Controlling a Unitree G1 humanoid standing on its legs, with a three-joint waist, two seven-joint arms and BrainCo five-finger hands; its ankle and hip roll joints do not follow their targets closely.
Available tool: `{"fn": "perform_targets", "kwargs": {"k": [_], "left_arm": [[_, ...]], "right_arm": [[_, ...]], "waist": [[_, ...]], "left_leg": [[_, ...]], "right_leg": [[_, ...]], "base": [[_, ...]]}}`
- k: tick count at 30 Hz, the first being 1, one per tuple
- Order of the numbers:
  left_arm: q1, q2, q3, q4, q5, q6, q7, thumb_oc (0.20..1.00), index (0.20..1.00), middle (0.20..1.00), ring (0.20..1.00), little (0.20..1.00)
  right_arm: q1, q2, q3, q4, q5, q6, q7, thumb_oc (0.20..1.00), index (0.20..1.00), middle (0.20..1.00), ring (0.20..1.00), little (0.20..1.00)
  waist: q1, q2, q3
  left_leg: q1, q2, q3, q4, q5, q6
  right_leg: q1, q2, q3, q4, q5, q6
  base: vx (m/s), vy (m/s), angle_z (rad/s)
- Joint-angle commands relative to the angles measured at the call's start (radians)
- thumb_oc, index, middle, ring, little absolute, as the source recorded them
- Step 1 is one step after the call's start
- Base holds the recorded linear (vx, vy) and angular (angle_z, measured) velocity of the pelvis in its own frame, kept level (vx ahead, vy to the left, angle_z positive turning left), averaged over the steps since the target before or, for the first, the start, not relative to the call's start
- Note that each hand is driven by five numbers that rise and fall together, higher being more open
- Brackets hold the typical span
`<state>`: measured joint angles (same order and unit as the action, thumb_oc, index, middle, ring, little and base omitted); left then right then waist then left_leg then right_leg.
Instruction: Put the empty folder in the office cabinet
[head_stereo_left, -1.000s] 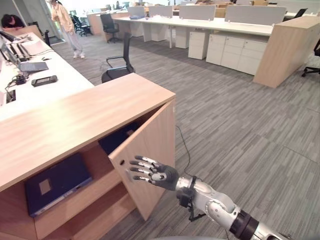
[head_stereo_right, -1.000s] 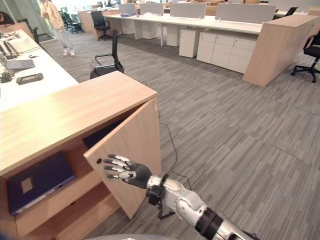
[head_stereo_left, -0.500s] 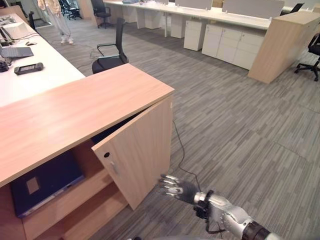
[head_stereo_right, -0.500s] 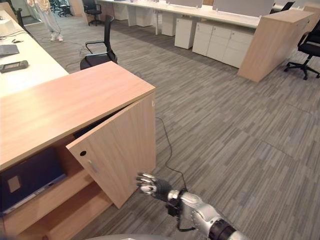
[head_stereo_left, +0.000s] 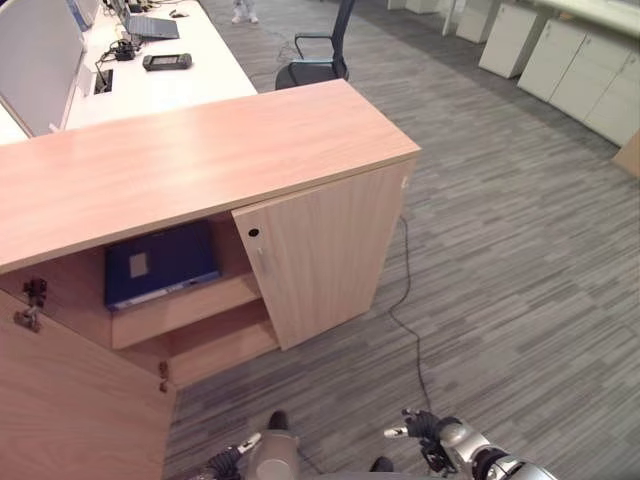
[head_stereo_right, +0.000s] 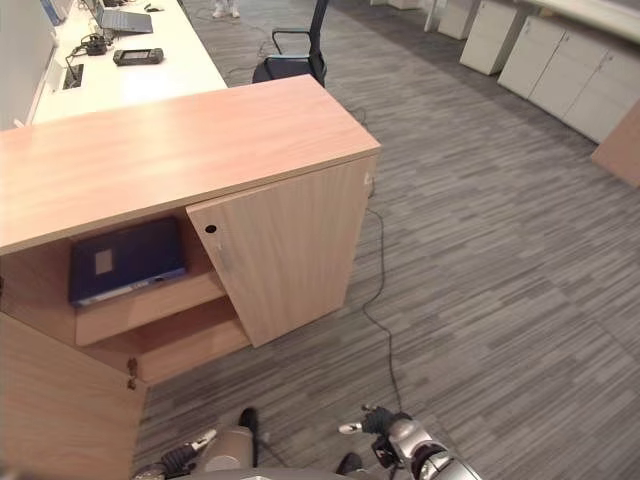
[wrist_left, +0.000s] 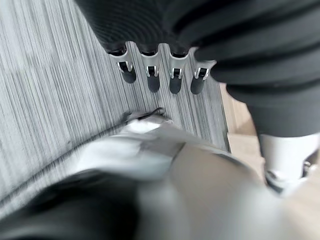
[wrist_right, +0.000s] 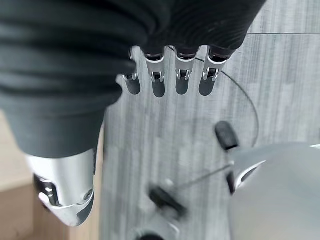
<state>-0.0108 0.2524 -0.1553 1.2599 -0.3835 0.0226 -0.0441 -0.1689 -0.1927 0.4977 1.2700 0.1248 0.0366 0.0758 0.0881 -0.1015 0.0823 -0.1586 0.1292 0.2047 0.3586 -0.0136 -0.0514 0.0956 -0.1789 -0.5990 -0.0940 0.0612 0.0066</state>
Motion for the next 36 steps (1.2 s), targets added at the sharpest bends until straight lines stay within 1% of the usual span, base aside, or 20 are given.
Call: {"fn": "perform_targets", "kwargs": {"k": [1, 8, 9, 10, 11, 12, 13, 14, 15, 16, 18, 19, 20, 24, 25, 28, 30, 34, 35, 36], "left_arm": [[0.013, -0.095, -0.033, -0.003, 0.031, -0.011, -0.003, 1.000, 1.000, 1.000, 1.000, 1.000], [0.058, -0.114, -0.034, -0.029, 0.034, -0.019, -0.026, 1.000, 1.000, 1.000, 1.000, 1.000], [0.075, -0.122, -0.038, -0.031, 0.049, -0.021, -0.037, 1.000, 1.000, 1.000, 1.000, 1.000], [0.075, -0.122, -0.038, -0.031, 0.049, -0.021, -0.037, 1.000, 1.000, 1.000, 1.000, 1.000], [0.083, -0.126, -0.045, -0.027, 0.072, -0.022, -0.047, 1.000, 1.000, 1.000, 1.000, 1.000], [0.083, -0.126, -0.046, -0.027, 0.072, -0.022, -0.047, 1.000, 1.000, 1.000, 1.000, 1.000], [0.085, -0.128, -0.049, -0.024, 0.085, -0.022, -0.050, 1.000, 1.000, 1.000, 1.000, 1.000], [0.084, -0.130, -0.061, -0.016, 0.102, -0.025, -0.053, 1.000, 1.000, 1.000, 1.000, 1.000], [0.077, -0.125, -0.071, -0.013, 0.102, -0.034, -0.048, 1.000, 1.000, 1.000, 1.000, 1.000], [0.076, -0.124, -0.070, -0.013, 0.102, -0.035, -0.047, 1.000, 1.000, 1.000, 1.000, 1.000], [0.069, -0.112, -0.078, -0.009, 0.095, -0.044, -0.041, 1.000, 1.000, 1.000, 1.000, 1.000], [0.064, -0.102, -0.092, -0.010, 0.090, -0.051, -0.040, 1.000, 1.000, 1.000, 1.000, 1.000], [0.065, -0.100, -0.092, -0.008, 0.090, -0.051, -0.044, 1.000, 1.000, 1.000, 1.000, 1.000], [0.081, -0.093, -0.073, 0.002, 0.083, -0.046, -0.045, 1.000, 1.000, 1.000, 1.000, 1.000], [0.094, -0.090, -0.053, 0.020, 0.080, -0.045, -0.045, 1.000, 1.000, 1.000, 1.000, 1.000], [0.103, -0.085, -0.039, 0.027, 0.076, -0.041, -0.043, 1.000, 1.000, 1.000, 1.000, 1.000], [0.132, -0.076, -0.004, 0.042, 0.062, -0.033, -0.043, 1.000, 1.000, 1.000, 1.000, 1.000], [0.125, -0.065, 0.029, 0.046, 0.029, -0.029, -0.028, 1.000, 1.000, 1.000, 1.000, 1.000], [0.104, -0.058, 0.047, 0.054, 0.010, -0.029, -0.016, 1.000, 1.000, 1.000, 1.000, 1.000], [0.104, -0.058, 0.048, 0.054, 0.010, -0.029, -0.016, 1.000, 1.000, 1.000, 1.000, 1.000]], "right_arm": [[-0.037, -0.009, -0.087, 0.078, -0.047, 0.011, -0.031, 1.000, 1.000, 1.000, 1.000, 1.000], [-0.006, -0.021, -0.132, 0.068, -0.017, 0.002, -0.024, 1.000, 1.000, 1.000, 1.000, 1.000], [-0.001, -0.024, -0.153, 0.066, -0.012, -0.001, -0.020, 1.000, 1.000, 1.000, 1.000, 1.000], [-0.001, -0.024, -0.153, 0.066, -0.012, -0.001, -0.020, 1.000, 1.000, 1.000, 1.000, 1.000], [0.007, -0.027, -0.175, 0.067, -0.007, -0.001, -0.014, 1.000, 1.000, 1.000, 1.000, 1.000], [0.007, -0.027, -0.176, 0.067, -0.007, -0.001, -0.014, 1.000, 1.000, 1.000, 1.000, 1.000], [0.008, -0.028, -0.184, 0.069, -0.006, -0.002, -0.012, 1.000, 1.000, 1.000, 1.000, 1.000], [0.019, -0.028, -0.199, 0.059, 0.000, -0.007, -0.009, 1.000, 1.000, 1.000, 1.000, 1.000], [0.022, -0.025, -0.202, 0.050, 0.011, -0.011, -0.010, 1.000, 1.000, 1.000, 1.000, 1.000], [0.022, -0.025, -0.201, 0.050, 0.011, -0.010, -0.010, 1.000, 1.000, 1.000, 1.000, 1.000], [0.010, -0.015, -0.189, 0.042, 0.043, -0.019, -0.019, 1.000, 1.000, 1.000, 1.000, 1.000], [0.001, -0.011, -0.178, 0.042, 0.074, -0.024, -0.023, 1.000, 1.000, 1.000, 1.000, 1.000], [-0.002, -0.010, -0.180, 0.043, 0.084, -0.023, -0.020, 1.000, 1.000, 1.000, 1.000, 1.000], [0.004, -0.012, -0.183, 0.060, 0.082, -0.021, -0.021, 1.000, 1.000, 1.000, 1.000, 1.000], [0.012, -0.019, -0.199, 0.075, 0.091, -0.024, -0.025, 1.000, 1.000, 1.000, 1.000, 1.000], [0.013, -0.023, -0.209, 0.080, 0.102, -0.025, -0.027, 1.000, 1.000, 1.000, 1.000, 1.000], [0.028, -0.026, -0.206, 0.078, 0.095, -0.027, -0.030, 1.000, 1.000, 1.000, 1.000, 1.000], [0.025, -0.033, -0.208, 0.072, 0.106, -0.031, -0.042, 1.000, 1.000, 1.000, 1.000, 1.000], [0.028, -0.040, -0.212, 0.064, 0.111, -0.032, -0.044, 1.000, 1.000, 1.000, 1.000, 1.000], [0.027, -0.040, -0.212, 0.064, 0.111, -0.032, -0.044, 1.000, 1.000, 1.000, 1.000, 1.000]], "waist": [[-0.015, 0.073, -0.043], [-0.003, 0.110, -0.058], [0.015, 0.132, -0.064], [0.014, 0.132, -0.064], [0.023, 0.146, -0.067], [0.022, 0.146, -0.067], [0.025, 0.152, -0.065], [0.026, 0.165, -0.058], [0.003, 0.162, -0.051], [0.002, 0.162, -0.052], [-0.029, 0.154, -0.044], [-0.046, 0.146, -0.038], [-0.046, 0.139, -0.038], [-0.038, 0.132, -0.051], [-0.033, 0.129, -0.057], [-0.028, 0.127, -0.056], [-0.015, 0.115, -0.049], [-0.008, 0.099, -0.016], [-0.011, 0.088, 0.004], [-0.013, 0.087, 0.001]], "left_leg": [[0.170, 0.009, 0.059, -0.201, -0.128, -0.018], [0.197, -0.065, 0.008, -0.308, -0.106, 0.004], [0.206, -0.115, -0.039, -0.347, -0.097, 0.026], [0.207, -0.115, -0.039, -0.347, -0.097, 0.027], [0.214, -0.147, -0.064, -0.361, -0.099, 0.044], [0.215, -0.148, -0.066, -0.362, -0.099, 0.045], [0.223, -0.167, -0.077, -0.366, -0.103, 0.056], [0.231, -0.196, -0.140, -0.367, -0.101, 0.069], [0.225, -0.197, -0.175, -0.361, -0.095, 0.069], [0.224, -0.197, -0.176, -0.360, -0.096, 0.068], [0.204, -0.205, -0.215, -0.355, -0.071, 0.077], [0.194, -0.212, -0.245, -0.353, -0.064, 0.085], [0.190, -0.221, -0.265, -0.349, -0.063, 0.086], [0.183, -0.218, -0.304, -0.362, -0.045, 0.080], [0.180, -0.209, -0.332, -0.365, -0.038, 0.065], [0.175, -0.201, -0.343, -0.360, -0.037, 0.058], [0.173, -0.179, -0.367, -0.355, -0.036, 0.042], [0.122, -0.167, -0.390, -0.295, -0.035, 0.017], [0.080, -0.161, -0.360, -0.234, -0.044, 0.007], [0.076, -0.162, -0.362, -0.234, -0.042, 0.007]], "right_leg": [[-0.050, 0.055, -0.012, 0.072, -0.109, 0.061], [-0.057, 0.001, -0.041, 0.090, -0.073, 0.090], [-0.057, -0.047, -0.055, 0.122, -0.065, 0.104], [-0.057, -0.047, -0.055, 0.123, -0.066, 0.104], [-0.054, -0.090, -0.069, 0.163, -0.059, 0.114], [-0.054, -0.093, -0.070, 0.167, -0.060, 0.116], [-0.051, -0.118, -0.076, 0.191, -0.056, 0.124], [-0.050, -0.177, -0.056, 0.255, -0.040, 0.141], [-0.064, -0.164, 0.026, 0.258, -0.046, 0.136], [-0.066, -0.164, 0.026, 0.261, -0.049, 0.135], [-0.116, -0.102, 0.249, 0.221, -0.051, 0.130], [-0.151, -0.018, 0.417, 0.192, -0.070, 0.126], [-0.140, -0.001, 0.449, 0.166, -0.062, 0.134], [-0.114, 0.027, 0.434, 0.142, -0.069, 0.122], [-0.100, 0.047, 0.421, 0.118, -0.073, 0.115], [-0.095, 0.055, 0.410, 0.112, -0.077, 0.109], [-0.079, 0.078, 0.380, 0.104, -0.093, 0.093], [-0.085, 0.085, 0.337, 0.112, -0.110, 0.081], [-0.082, 0.075, 0.304, 0.121, -0.120, 0.075], [-0.086, 0.074, 0.302, 0.120, -0.119, 0.075]], "base": [[-0.06, 0.311, 1.45], [-0.03, 0.210, 0.79], [-0.02, 0.261, 0.40], [-0.03, 0.437, 0.35], [0.00, 0.187, 0.29], [0.01, 0.277, 0.32], [0.02, 0.251, 0.48], [0.00, 0.227, 0.48], [-0.01, 0.133, 0.74], [-0.02, -0.039, 1.14], [-0.04, -0.017, 1.57], [0.00, -0.036, 1.12], [0.05, -0.047, 0.88], [0.09, -0.102, 0.79], [0.12, -0.195, 0.71], [0.05, -0.111, 0.35], [0.09, -0.245, 0.19], [-0.04, -0.168, 0.37], [-0.10, -0.104, 0.60], [-0.09, -0.089, 0.83]]}}
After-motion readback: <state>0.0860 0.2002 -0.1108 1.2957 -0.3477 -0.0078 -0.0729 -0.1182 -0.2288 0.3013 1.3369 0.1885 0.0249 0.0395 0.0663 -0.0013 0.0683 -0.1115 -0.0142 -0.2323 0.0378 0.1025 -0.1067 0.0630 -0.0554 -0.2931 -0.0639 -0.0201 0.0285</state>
